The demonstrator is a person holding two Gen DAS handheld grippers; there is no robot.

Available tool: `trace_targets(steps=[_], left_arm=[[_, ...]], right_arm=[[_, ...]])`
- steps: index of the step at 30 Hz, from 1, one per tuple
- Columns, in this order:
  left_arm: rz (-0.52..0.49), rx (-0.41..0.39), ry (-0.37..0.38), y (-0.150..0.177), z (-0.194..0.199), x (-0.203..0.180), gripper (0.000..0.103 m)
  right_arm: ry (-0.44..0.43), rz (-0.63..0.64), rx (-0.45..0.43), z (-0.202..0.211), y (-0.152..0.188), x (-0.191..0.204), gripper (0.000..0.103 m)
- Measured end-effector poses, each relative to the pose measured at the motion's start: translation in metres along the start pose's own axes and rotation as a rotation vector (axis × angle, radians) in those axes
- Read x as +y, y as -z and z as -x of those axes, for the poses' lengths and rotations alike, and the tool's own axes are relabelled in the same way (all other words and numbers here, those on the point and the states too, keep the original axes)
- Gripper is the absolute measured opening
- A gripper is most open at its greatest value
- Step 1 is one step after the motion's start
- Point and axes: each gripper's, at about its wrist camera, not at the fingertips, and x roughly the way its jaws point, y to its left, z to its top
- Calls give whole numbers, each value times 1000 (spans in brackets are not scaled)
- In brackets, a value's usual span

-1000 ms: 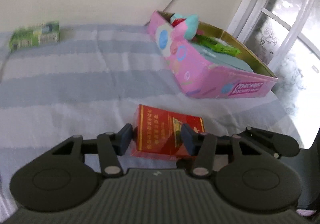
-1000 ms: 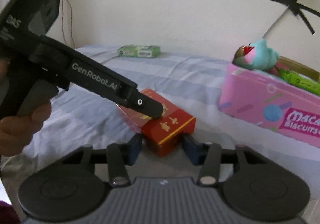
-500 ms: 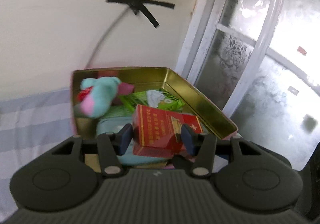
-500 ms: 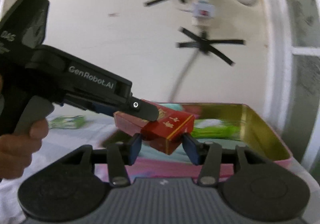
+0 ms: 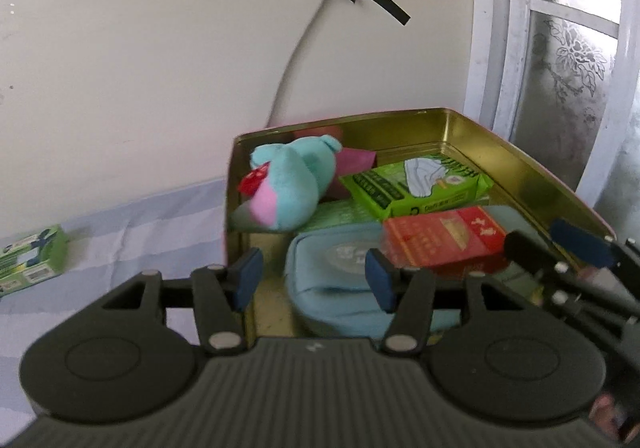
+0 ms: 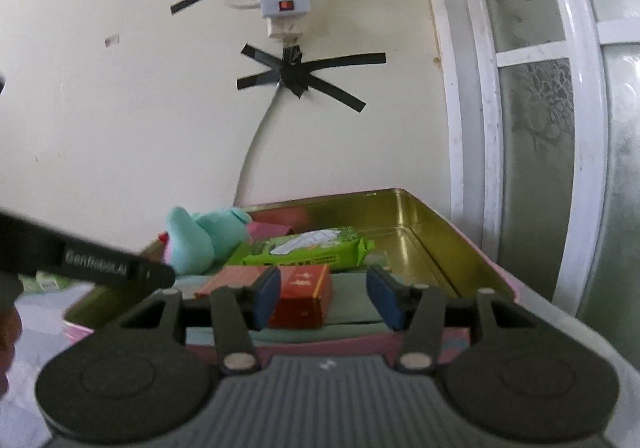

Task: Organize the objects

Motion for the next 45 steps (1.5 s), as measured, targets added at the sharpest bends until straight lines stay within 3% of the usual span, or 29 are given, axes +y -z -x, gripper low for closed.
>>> trace_targets(steps=[9, 21, 30, 40, 45], left_arm=[[3, -24, -25, 22, 32, 22, 64], [62, -31, -57, 50, 53, 79, 65], [134, -2, -133, 76, 48, 141, 68], [292, 84, -235, 113, 23, 213, 68], [295, 52, -250, 117, 24, 217, 72]], right_arm=[[-70, -83, -29, 29, -7, 17, 55], [-185, -33, 30, 41, -7, 82, 56], [-264, 56, 90, 35, 3, 138, 58], [-320, 108, 236, 9, 28, 183, 58], [-304, 112, 251, 10, 36, 191, 58]])
